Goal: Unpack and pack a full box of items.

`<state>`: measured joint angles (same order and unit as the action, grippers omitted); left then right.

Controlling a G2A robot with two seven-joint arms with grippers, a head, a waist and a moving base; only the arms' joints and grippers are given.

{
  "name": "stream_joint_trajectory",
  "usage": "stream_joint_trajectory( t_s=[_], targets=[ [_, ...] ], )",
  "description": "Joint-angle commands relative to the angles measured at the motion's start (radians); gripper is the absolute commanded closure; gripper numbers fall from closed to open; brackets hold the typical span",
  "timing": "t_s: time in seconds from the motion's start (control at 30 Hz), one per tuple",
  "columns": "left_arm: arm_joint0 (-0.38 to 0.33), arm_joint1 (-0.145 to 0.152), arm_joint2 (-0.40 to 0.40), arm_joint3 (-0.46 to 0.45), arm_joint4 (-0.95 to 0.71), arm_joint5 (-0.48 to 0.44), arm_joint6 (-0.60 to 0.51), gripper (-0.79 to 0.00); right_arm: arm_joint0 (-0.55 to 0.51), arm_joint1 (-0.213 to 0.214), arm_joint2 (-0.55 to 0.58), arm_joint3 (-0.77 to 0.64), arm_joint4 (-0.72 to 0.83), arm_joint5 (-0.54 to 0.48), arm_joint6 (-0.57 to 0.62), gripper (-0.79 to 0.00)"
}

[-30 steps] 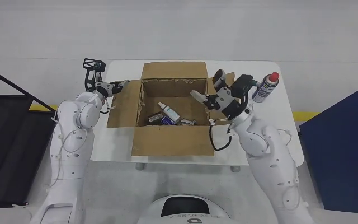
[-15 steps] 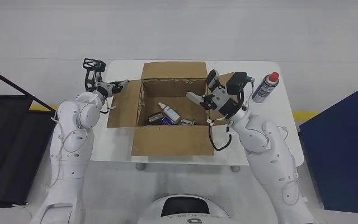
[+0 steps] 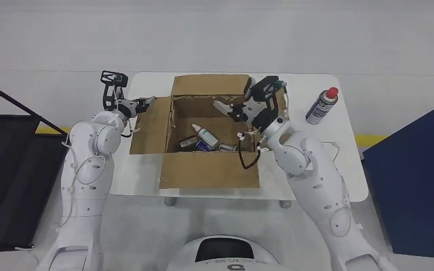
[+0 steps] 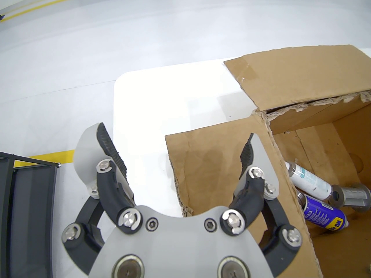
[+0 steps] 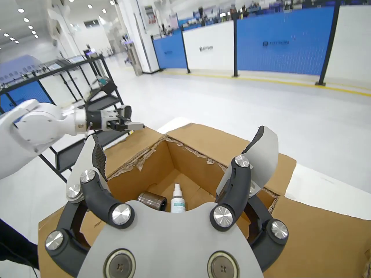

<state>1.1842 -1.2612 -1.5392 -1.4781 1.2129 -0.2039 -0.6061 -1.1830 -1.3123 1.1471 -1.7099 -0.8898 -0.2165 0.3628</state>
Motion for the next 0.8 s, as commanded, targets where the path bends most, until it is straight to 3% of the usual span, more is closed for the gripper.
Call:
stream_joint_trajectory(
  t_s=[0.0,0.07,0.1,0.13,0.23,0.27,0.33,0.37,0.4,0.6,0.67,0.77],
  targets=[
    [0.0,0.0,0.0,0.0,0.0,0.0,0.0,-0.785,0.092,-0.01,-0.052,0.054,0.076,0.086,0.206,-0.785],
    [0.0,0.0,0.0,0.0,0.0,0.0,0.0,-0.785,0.17,-0.027,-0.12,0.126,0.052,0.18,0.295,-0.754],
    [0.0,0.0,0.0,0.0,0.0,0.0,0.0,-0.785,0.215,-0.036,-0.163,0.166,0.025,0.213,0.346,-0.622],
    [0.0,0.0,0.0,0.0,0.0,0.0,0.0,-0.785,0.255,-0.046,-0.206,0.213,0.007,0.238,0.39,-0.616],
    [0.0,0.0,0.0,0.0,0.0,0.0,0.0,-0.785,0.36,-0.078,-0.305,0.338,0.0,0.292,0.508,-0.717],
    [0.0,0.0,0.0,0.0,0.0,0.0,0.0,-0.785,0.383,-0.088,-0.332,0.374,0.003,0.302,0.54,-0.68],
    [0.0,0.0,0.0,0.0,0.0,0.0,0.0,-0.785,0.426,-0.106,-0.38,0.439,-0.004,0.31,0.586,-0.705],
    [0.0,0.0,0.0,0.0,0.0,0.0,0.0,-0.785,0.442,-0.114,-0.404,0.476,-0.015,0.315,0.607,-0.671],
    [0.0,0.0,0.0,0.0,0.0,0.0,0.0,-0.785,0.464,-0.122,-0.431,0.515,-0.047,0.318,0.631,-0.785],
    [0.0,0.0,0.0,0.0,0.0,0.0,0.0,-0.785,0.531,-0.176,-0.493,0.683,0.035,0.306,0.669,-0.779],
    [0.0,0.0,0.0,0.0,0.0,0.0,0.0,-0.785,0.547,-0.192,-0.503,0.724,0.074,0.286,0.671,-0.69],
    [0.0,0.0,0.0,0.0,0.0,0.0,0.0,-0.785,0.565,-0.216,-0.528,0.776,0.103,0.264,0.671,-0.693]
  ],
)
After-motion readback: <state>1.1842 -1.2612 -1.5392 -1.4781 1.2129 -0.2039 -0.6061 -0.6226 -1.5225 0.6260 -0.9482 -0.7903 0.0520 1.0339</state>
